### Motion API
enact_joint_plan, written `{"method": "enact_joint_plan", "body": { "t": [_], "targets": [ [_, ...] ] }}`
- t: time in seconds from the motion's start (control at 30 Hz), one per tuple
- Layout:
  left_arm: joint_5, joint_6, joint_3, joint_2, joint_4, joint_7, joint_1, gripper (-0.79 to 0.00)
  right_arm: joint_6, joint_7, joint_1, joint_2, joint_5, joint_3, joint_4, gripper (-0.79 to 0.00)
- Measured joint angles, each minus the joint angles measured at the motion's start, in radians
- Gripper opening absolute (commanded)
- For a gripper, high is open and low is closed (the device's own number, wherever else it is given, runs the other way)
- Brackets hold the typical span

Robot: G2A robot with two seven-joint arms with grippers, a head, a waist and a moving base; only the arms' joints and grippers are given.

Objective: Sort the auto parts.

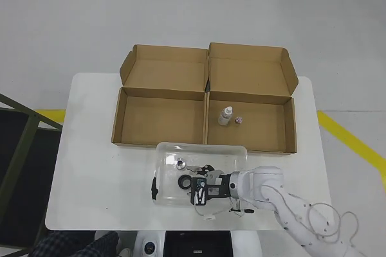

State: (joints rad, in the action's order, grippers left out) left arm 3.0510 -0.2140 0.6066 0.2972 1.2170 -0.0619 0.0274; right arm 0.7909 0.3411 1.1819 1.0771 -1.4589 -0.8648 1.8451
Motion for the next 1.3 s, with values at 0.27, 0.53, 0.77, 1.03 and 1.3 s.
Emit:
{"method": "enact_joint_plan", "body": {
  "t": [0.27,0.53,0.77,1.03,1.3],
  "targets": [
    [0.0,0.0,0.0,0.0,0.0,0.0,0.0,0.0,-0.004,-0.014,-0.031,0.012,-0.008,0.034,-0.034,-0.326],
    [0.0,0.0,0.0,0.0,0.0,0.0,0.0,0.0,0.004,-0.02,-0.066,0.026,-0.022,0.076,-0.067,-0.308],
    [0.0,0.0,0.0,0.0,0.0,0.0,0.0,0.0,0.007,-0.023,-0.085,0.036,-0.028,0.099,-0.091,-0.345],
    [0.0,0.0,0.0,0.0,0.0,0.0,0.0,0.0,0.005,-0.035,-0.098,0.043,-0.031,0.111,-0.117,-0.453],
    [0.0,0.0,0.0,0.0,0.0,0.0,0.0,0.0,0.017,-0.052,-0.105,0.045,-0.019,0.104,-0.125,-0.785]
  ]
}}
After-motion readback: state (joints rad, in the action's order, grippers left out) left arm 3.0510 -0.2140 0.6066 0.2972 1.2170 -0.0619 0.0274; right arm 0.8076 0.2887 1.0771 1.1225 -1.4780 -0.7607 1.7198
